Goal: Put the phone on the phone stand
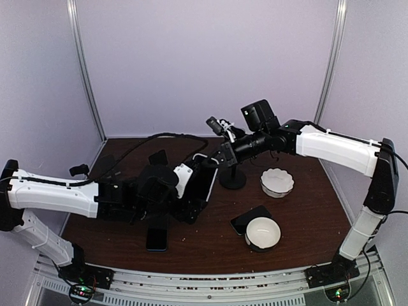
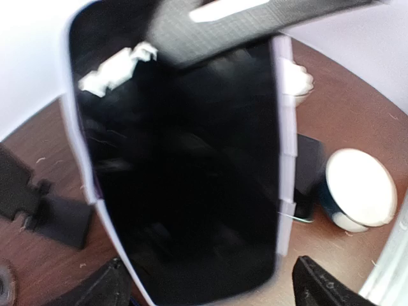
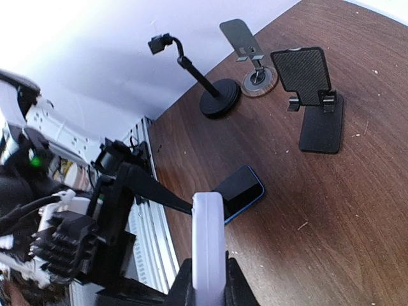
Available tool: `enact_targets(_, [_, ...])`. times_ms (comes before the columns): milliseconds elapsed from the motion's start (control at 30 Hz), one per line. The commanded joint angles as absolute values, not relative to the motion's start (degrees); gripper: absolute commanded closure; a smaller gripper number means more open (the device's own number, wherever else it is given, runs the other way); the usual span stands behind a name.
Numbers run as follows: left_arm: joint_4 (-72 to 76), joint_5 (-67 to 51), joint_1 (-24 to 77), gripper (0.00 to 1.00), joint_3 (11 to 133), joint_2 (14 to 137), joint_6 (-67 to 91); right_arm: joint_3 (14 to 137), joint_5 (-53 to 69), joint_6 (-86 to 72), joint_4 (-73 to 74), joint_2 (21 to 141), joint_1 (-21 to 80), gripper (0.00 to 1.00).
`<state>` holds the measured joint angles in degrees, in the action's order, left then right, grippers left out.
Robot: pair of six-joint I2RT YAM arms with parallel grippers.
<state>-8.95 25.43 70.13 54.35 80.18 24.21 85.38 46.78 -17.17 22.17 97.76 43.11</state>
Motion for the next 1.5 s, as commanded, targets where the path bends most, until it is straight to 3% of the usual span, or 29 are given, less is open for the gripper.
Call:
enact_targets(0, [-7.27, 3.95, 70.06, 0.02, 57.21, 74.24, 15.32, 88.08, 53.27, -0.07, 29.49, 94.36, 43.33, 1.0])
enact_targets(300, [-14.76, -10.85, 66.06, 0.04, 61.11, 70.04, 6.55, 91.54, 54.04, 14.94, 39.9, 92.21, 44.44, 1.0])
enact_targets(433, [-11.01, -20.33, 61.31, 0.27, 59.28, 69.42, 6.26, 92.46, 55.53, 20.41, 44.17, 90.72, 46.77, 1.0])
enact_targets(600, [-9.28, -26.0, 59.64, 0.45, 59.39, 69.71, 6.76, 92.54, 53.6, 23.98, 47.53, 88.97, 50.17, 1.0])
enact_targets(700, [-10.86, -28.12, 59.61, 0.64, 61.39, 71.85, 6.92, 92.25, 52.21, 25.78, 48.62, 87.98, 51.99, 1.0])
enact_targets(867, [-9.67, -31.6, 59.66, 0.68, 62.17, 74.2, 8.48, 91.54, 51.68, 24.86, 47.89, 86.93, 52.74, 1.0])
enact_targets(967, [-8.61, -32.02, 59.59, 0.85, 62.25, 74.68, 8.94, 91.4, 51.29, 23.75, 47.08, 86.49, 52.76, 1.0])
enact_targets(1067, [-6.58, -32.51, 59.59, 0.9, 61.89, 74.79, 9.61, 90.75, 49.39, 21.43, 45.22, 86.41, 52.75, 1.0])
enact_targets(1133, [-5.76, -32.63, 59.59, 1.0, 62.0, 74.83, 9.52, 90.51, 48.66, 21.16, 44.73, 86.55, 52.81, 1.0])
enact_targets(1167, [-6.03, -32.42, 59.59, 1.0, 62.14, 74.69, 9.08, 90.59, 48.46, 21.18, 44.82, 86.73, 52.74, 0.92])
enact_targets(1267, [-9.46, -29.22, 59.35, 1.0, 62.77, 73.15, 6.28, 91.0, 47.55, 21.58, 45.74, 86.29, 52.36, 0.45])
enact_targets(1300, [-10.88, -28.17, 58.85, 1.0, 62.89, 72.33, 5.19, 91.05, 47.55, 21.81, 46.09, 85.7, 51.92, 0.36])
enact_targets(1367, [-13.57, -26.93, 56.64, 1.0, 62.75, 70.11, 4.14, 90.7, 48.34, 22.29, 46.46, 84.11, 50.39, 0.27])
enact_targets(1467, [-16.0, -25.9, 51.13, 1.0, 61.7, 66.84, 3.87, 89.46, 49.25, 22.46, 46.58, 81.18, 46.93, 0.24])
